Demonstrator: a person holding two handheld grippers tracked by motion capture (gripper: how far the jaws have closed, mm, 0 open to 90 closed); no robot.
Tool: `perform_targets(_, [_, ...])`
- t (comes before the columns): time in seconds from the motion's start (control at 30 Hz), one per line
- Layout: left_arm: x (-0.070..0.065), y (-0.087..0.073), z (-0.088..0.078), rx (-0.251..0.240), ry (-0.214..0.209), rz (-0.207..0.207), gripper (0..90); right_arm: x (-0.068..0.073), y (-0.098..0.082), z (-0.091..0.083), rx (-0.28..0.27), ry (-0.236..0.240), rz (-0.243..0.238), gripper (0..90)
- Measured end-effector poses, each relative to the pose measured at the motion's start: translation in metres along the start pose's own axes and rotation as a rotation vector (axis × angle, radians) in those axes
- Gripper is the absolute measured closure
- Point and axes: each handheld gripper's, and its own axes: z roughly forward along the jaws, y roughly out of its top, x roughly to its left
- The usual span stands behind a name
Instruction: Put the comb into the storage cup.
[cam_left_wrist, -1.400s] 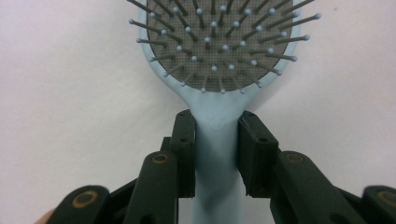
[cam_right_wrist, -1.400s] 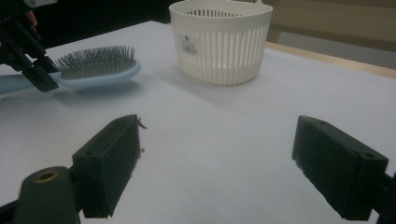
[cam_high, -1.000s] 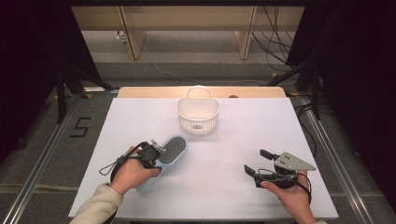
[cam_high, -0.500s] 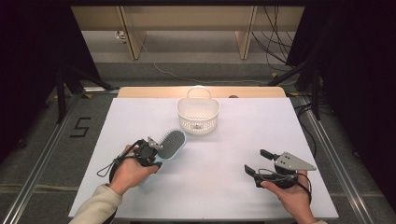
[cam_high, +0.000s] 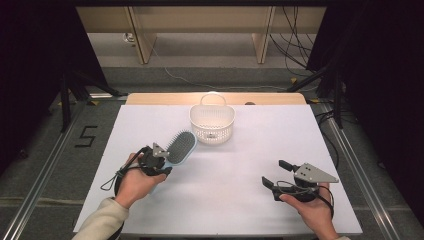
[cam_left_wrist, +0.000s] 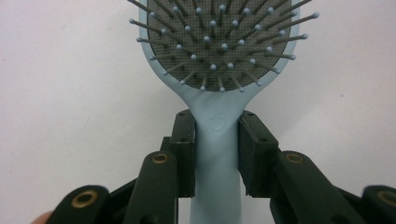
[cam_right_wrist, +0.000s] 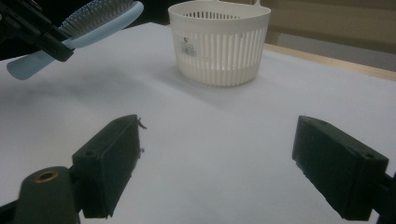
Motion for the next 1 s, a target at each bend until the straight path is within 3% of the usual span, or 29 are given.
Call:
perform_targets(0.43, [0.0017,-0.0027,0.0004,-0.047,0.010,0.013,69.7,-0.0002,0.0001,-0.0004,-0.002,-0.001,0.000,16.1])
perform_targets(1.0, [0.0032,-0.0019,-0.0012,-0.073,0.020,0.022,69.7,-0.0005,-0.0001,-0.0005,-0.005,0.001,-0.002,15.8])
